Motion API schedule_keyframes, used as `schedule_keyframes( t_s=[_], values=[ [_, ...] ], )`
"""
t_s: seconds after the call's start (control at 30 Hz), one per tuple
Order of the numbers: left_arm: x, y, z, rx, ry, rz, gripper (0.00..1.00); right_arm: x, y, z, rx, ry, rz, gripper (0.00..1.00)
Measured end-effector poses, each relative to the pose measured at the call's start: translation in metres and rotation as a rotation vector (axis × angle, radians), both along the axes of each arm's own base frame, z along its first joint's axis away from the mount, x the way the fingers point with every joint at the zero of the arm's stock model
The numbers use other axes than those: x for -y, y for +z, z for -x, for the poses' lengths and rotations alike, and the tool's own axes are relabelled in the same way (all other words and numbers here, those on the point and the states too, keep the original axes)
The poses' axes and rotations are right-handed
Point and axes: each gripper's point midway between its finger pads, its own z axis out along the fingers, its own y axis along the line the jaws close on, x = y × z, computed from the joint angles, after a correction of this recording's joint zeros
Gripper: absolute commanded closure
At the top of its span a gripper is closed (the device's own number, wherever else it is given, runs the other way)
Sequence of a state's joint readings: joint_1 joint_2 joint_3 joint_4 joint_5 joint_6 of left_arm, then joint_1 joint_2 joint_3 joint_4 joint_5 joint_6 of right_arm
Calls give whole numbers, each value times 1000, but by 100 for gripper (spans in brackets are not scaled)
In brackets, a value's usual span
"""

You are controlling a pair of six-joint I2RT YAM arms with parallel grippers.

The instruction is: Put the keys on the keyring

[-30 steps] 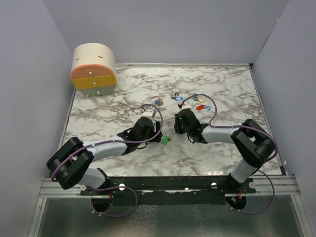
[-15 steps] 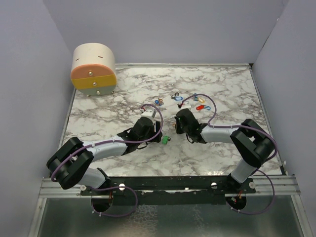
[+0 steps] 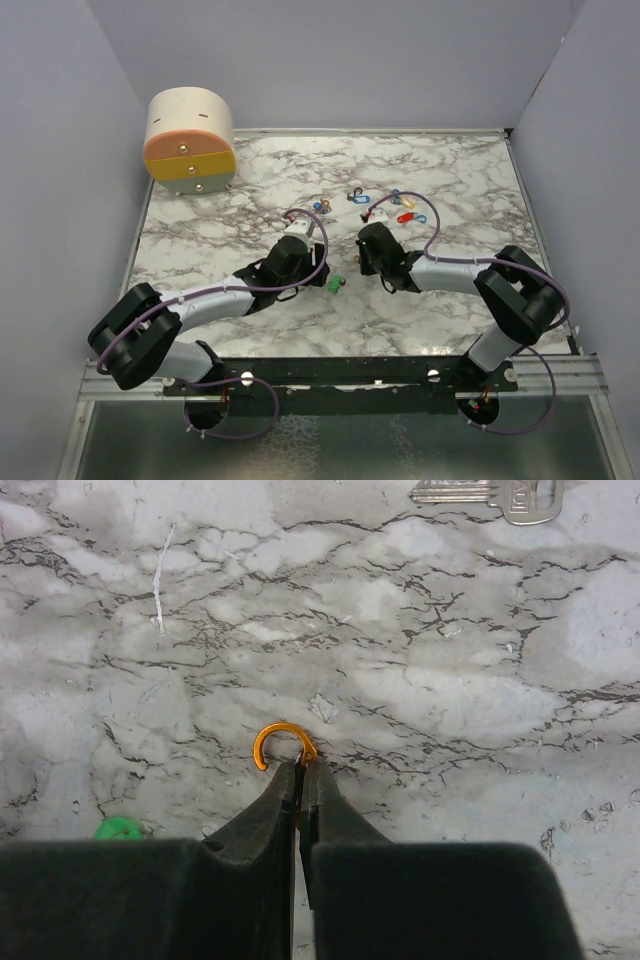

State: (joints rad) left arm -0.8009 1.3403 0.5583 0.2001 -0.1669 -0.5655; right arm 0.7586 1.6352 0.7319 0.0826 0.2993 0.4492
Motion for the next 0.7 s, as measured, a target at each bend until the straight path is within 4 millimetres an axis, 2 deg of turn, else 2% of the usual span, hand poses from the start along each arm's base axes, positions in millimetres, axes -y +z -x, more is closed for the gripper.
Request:
schedule_keyframes(
  t_s=[0.23, 0.37, 0.57, 0.7],
  values=[
    [9, 1, 9, 2, -33, -1, 34, 7, 1, 6, -17, 0, 30, 99],
    [14, -9, 17, -12, -57, -26, 35, 12, 3, 9, -24, -4, 47, 99],
    [16, -27, 26, -47, -73, -70, 37, 14, 17, 9, 0, -11, 34, 99],
    [21, -30, 30, -54, -85, -76, 37, 15, 27, 8, 21, -16, 19, 99]
  ],
)
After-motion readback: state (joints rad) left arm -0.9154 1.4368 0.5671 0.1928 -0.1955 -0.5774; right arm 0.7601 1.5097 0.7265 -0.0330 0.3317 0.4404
